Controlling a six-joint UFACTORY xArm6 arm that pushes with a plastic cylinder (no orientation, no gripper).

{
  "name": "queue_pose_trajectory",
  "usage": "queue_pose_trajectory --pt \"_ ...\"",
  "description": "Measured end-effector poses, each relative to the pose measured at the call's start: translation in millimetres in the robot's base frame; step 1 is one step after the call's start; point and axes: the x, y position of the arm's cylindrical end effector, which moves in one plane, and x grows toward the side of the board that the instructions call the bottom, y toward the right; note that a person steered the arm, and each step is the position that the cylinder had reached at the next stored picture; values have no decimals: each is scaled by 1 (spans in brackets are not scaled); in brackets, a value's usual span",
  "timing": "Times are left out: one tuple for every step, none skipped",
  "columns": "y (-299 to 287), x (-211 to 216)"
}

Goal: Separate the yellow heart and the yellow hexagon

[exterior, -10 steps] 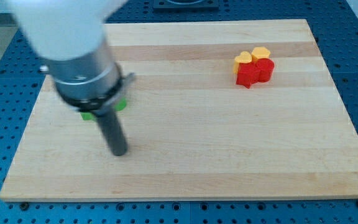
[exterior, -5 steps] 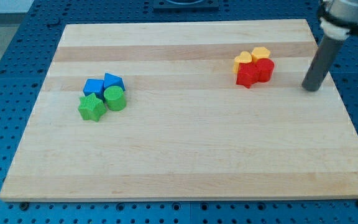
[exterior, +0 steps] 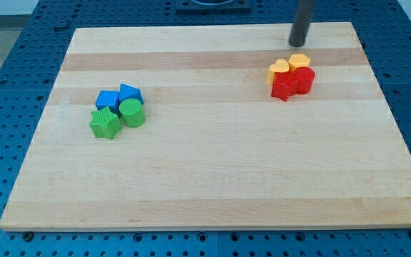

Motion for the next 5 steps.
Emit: queue_pose_trajectory --pt "-4 34" --pt "-4 69" --pt "-4 81" --pt "-9 74" --pt "-43 71"
